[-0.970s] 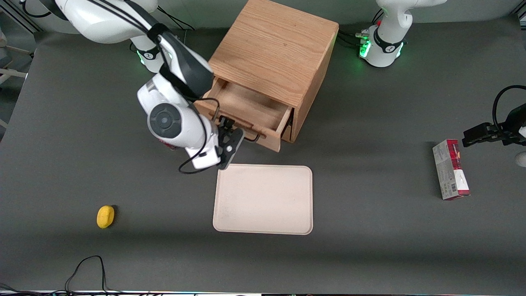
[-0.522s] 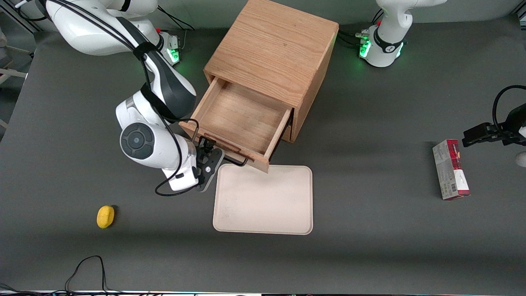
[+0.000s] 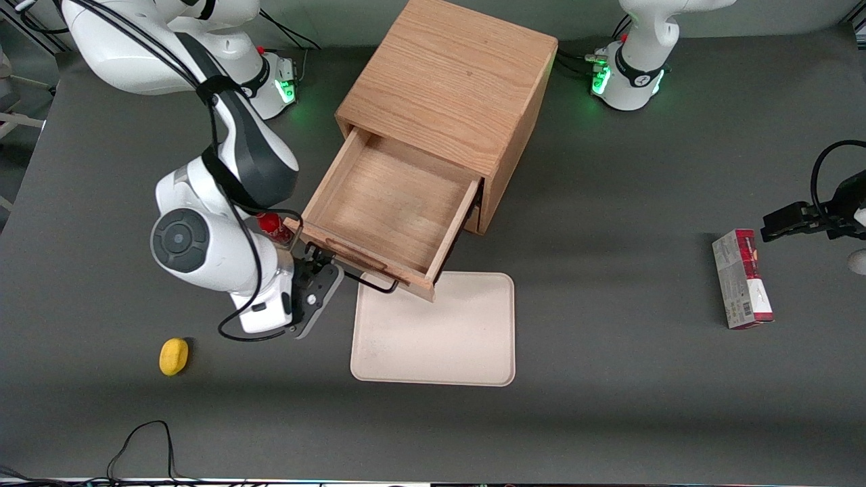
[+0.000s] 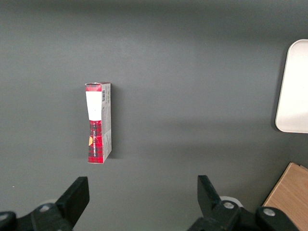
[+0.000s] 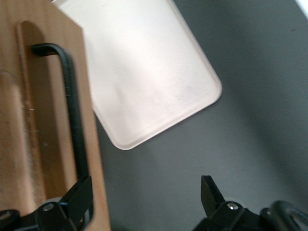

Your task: Open upper drawer

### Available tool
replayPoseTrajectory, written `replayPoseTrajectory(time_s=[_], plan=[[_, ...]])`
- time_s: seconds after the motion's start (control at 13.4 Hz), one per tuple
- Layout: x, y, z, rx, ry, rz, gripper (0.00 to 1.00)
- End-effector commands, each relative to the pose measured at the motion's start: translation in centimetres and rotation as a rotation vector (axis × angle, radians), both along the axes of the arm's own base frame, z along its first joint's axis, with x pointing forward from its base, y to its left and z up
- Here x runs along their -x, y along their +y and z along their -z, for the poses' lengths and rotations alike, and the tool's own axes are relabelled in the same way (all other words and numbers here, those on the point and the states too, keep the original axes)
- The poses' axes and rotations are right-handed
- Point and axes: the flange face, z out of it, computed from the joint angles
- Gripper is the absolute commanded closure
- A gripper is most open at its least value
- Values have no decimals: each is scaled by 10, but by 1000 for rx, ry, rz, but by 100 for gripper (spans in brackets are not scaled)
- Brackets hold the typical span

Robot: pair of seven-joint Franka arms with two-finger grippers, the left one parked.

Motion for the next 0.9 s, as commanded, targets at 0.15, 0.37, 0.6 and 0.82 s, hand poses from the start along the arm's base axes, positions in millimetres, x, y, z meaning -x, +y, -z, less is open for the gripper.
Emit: replayPoseTrajectory(time_s=[0.15,0.37,0.6,0.82], plan=[[-10,-58,-118,-14,-177,99,0],[29,-146,-158,-35,0,389,0],[94,-187,-172,43,86,730,0],[160,-208,-177,175,59,957,0]])
